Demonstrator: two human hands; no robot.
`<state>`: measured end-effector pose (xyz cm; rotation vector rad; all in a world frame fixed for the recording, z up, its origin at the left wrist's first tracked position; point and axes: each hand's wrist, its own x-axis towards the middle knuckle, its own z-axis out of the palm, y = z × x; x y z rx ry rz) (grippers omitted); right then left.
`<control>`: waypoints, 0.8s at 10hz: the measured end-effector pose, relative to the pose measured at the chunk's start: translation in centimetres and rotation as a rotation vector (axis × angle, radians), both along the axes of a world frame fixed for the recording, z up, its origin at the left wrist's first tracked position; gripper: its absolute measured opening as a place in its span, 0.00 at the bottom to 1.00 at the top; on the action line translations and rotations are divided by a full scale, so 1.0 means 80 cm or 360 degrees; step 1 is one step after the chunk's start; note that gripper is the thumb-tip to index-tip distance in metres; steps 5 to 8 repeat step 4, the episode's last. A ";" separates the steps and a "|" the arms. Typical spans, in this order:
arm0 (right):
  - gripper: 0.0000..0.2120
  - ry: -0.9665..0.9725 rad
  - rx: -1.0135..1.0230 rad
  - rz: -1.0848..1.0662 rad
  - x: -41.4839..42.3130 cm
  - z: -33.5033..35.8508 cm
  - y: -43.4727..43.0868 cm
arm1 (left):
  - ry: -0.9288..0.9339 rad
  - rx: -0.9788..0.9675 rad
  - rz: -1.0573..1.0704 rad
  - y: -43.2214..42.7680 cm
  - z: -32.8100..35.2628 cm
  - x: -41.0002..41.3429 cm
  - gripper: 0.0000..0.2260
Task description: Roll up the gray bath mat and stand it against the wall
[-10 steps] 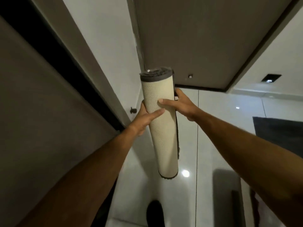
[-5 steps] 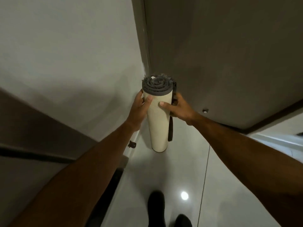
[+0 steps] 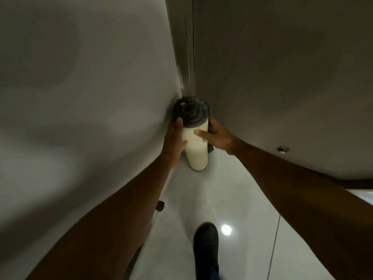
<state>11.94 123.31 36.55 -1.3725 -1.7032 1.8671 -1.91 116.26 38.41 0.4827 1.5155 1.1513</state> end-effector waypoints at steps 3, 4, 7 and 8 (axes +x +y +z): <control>0.44 -0.0494 0.0254 0.0018 -0.011 0.003 0.042 | 0.0029 -0.0427 0.0553 0.053 -0.012 0.009 0.52; 0.32 -0.0549 0.0401 0.0079 -0.006 0.053 0.034 | -0.0162 -0.0469 0.0635 0.053 0.022 0.014 0.39; 0.32 -0.0549 0.0401 0.0079 -0.006 0.053 0.034 | -0.0162 -0.0469 0.0635 0.053 0.022 0.014 0.39; 0.32 -0.0549 0.0401 0.0079 -0.006 0.053 0.034 | -0.0162 -0.0469 0.0635 0.053 0.022 0.014 0.39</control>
